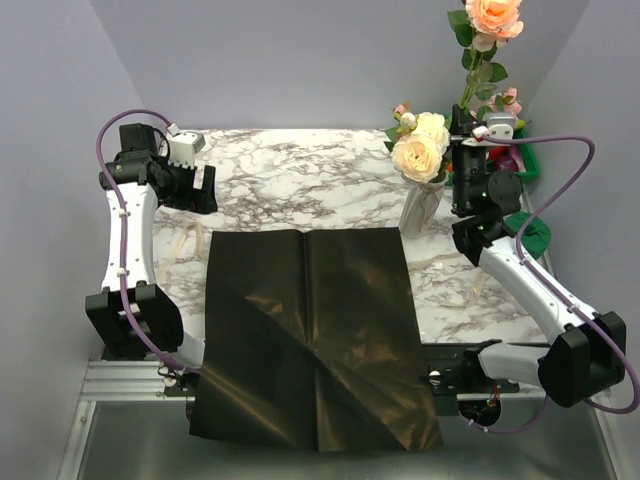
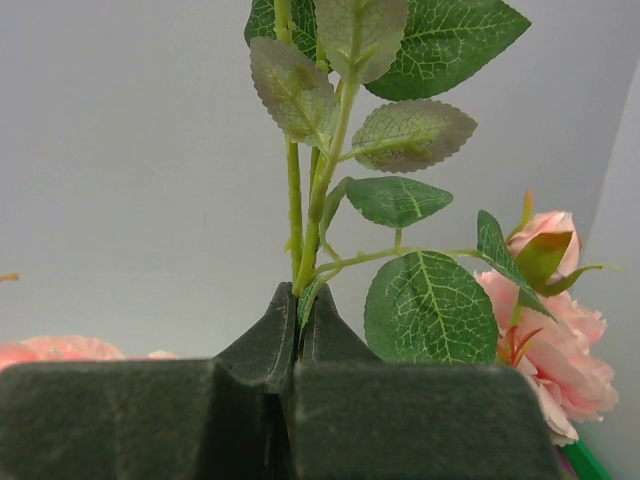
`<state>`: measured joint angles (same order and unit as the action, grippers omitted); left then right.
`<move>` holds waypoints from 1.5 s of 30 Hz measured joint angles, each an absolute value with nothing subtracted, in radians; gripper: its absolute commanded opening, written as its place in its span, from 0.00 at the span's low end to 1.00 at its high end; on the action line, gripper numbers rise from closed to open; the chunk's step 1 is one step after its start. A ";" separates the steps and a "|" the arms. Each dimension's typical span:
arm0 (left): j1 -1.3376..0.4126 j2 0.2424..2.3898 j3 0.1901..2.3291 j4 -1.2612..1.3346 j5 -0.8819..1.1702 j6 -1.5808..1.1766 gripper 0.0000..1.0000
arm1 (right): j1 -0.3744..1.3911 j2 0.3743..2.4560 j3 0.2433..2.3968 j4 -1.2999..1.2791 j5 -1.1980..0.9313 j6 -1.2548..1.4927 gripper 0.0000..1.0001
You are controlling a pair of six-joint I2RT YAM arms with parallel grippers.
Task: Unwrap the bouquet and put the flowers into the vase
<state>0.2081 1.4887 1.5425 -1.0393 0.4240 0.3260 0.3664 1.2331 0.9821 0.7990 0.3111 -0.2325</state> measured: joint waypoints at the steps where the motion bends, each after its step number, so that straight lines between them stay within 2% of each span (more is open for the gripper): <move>1: 0.208 1.491 1.542 -1.039 0.424 0.326 0.99 | 0.366 1.233 0.971 0.807 0.313 -0.233 0.01; 10: 0.208 1.495 1.528 -1.034 0.423 0.332 0.99 | 0.366 1.234 0.867 0.846 0.321 -0.224 0.01; 11: 0.208 1.495 1.525 -1.034 0.423 0.333 0.99 | 0.366 1.233 0.856 0.846 0.321 -0.217 0.17; 14: 0.208 1.495 1.522 -1.034 0.423 0.333 0.99 | 0.366 1.220 0.825 0.825 0.321 -0.187 0.49; 16: 0.208 1.494 1.522 -1.034 0.423 0.334 0.99 | 0.366 1.188 0.794 0.790 0.320 -0.158 0.56; 22: 0.208 1.486 1.522 -1.039 0.424 0.339 0.99 | 0.366 1.047 0.707 0.661 0.300 -0.064 0.65; 28: 0.208 1.450 1.522 -1.041 0.426 0.339 0.99 | 0.366 0.907 0.649 0.517 0.268 0.012 0.70; 38: 0.208 1.421 1.522 -1.062 0.448 0.334 0.99 | 0.371 0.799 0.582 0.228 0.216 0.187 1.00; 45: 0.208 1.409 1.510 -1.071 0.469 0.328 0.99 | 0.427 0.788 0.604 -0.031 0.180 0.299 1.00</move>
